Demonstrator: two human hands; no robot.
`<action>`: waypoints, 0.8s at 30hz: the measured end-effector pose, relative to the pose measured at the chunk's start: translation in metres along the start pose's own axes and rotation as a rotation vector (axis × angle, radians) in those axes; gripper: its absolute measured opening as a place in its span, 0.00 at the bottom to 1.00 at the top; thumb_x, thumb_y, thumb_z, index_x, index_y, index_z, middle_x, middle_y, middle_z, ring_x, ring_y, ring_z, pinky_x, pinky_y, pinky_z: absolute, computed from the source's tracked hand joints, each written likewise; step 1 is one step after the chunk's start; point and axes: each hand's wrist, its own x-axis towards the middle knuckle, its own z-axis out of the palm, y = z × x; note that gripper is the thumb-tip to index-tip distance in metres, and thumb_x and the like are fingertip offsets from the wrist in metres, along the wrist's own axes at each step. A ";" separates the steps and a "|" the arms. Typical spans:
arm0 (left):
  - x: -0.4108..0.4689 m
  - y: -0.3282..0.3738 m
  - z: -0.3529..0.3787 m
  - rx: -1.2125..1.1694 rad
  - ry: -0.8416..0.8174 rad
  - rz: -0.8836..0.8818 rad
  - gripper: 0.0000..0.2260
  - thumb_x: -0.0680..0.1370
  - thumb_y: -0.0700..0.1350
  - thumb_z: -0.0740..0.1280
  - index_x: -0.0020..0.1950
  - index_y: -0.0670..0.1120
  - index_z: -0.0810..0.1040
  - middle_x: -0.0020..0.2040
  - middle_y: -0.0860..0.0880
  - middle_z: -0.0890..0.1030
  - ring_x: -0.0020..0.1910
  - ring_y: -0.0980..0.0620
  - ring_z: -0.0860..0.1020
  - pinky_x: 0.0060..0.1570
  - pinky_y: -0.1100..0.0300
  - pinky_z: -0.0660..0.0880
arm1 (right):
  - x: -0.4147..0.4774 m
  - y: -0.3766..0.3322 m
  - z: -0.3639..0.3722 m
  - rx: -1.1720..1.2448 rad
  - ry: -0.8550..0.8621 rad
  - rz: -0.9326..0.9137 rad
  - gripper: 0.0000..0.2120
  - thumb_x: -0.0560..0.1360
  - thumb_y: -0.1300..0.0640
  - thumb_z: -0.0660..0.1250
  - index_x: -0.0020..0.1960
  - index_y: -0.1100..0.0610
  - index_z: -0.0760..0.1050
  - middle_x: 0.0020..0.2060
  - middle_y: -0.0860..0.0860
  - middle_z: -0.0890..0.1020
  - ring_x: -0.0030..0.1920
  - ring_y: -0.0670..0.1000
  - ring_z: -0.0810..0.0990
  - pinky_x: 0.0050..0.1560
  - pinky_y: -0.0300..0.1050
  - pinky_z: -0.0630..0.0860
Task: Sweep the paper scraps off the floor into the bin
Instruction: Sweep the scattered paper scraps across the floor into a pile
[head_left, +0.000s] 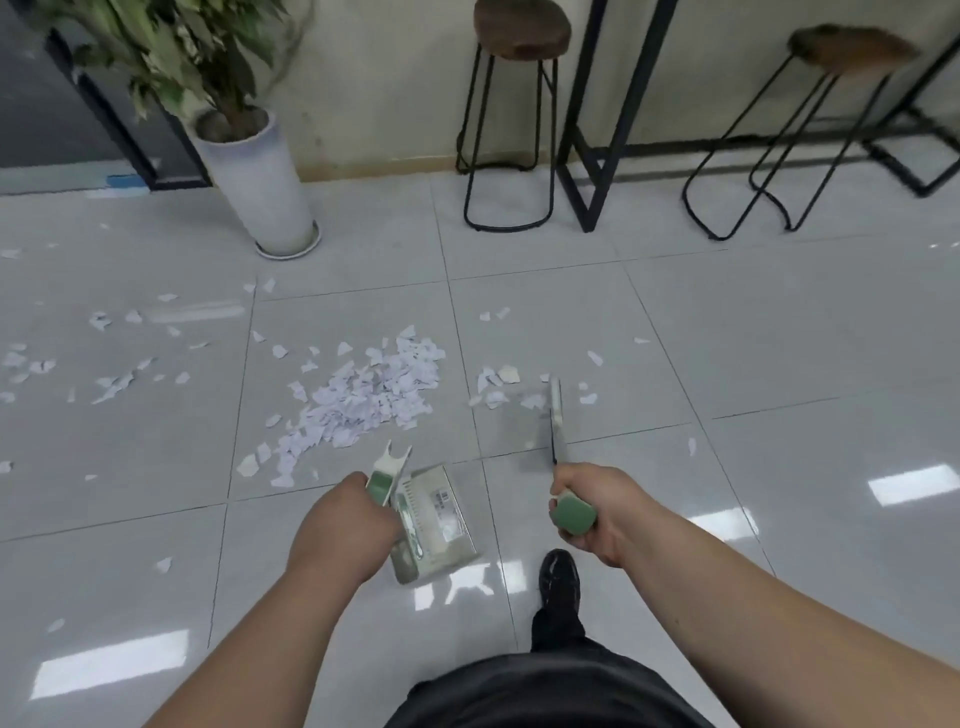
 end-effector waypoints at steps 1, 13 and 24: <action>0.005 0.021 0.005 0.028 -0.001 0.018 0.01 0.74 0.40 0.62 0.45 0.45 0.72 0.40 0.45 0.79 0.36 0.45 0.78 0.33 0.57 0.70 | 0.009 -0.008 -0.020 0.015 0.027 -0.011 0.08 0.70 0.66 0.66 0.48 0.60 0.76 0.44 0.60 0.77 0.36 0.57 0.77 0.34 0.43 0.77; 0.052 0.204 0.076 0.207 -0.055 0.101 0.04 0.77 0.41 0.61 0.46 0.49 0.72 0.41 0.48 0.79 0.39 0.48 0.78 0.35 0.58 0.70 | 0.115 -0.101 -0.231 -0.002 0.270 0.010 0.04 0.71 0.67 0.66 0.40 0.59 0.73 0.35 0.57 0.74 0.31 0.55 0.73 0.32 0.40 0.71; 0.071 0.242 0.083 0.170 -0.085 0.004 0.04 0.75 0.41 0.61 0.45 0.49 0.73 0.38 0.46 0.79 0.33 0.44 0.78 0.34 0.58 0.74 | 0.138 -0.113 -0.202 -0.146 0.064 0.088 0.04 0.68 0.66 0.67 0.36 0.61 0.72 0.28 0.54 0.72 0.28 0.53 0.67 0.27 0.38 0.64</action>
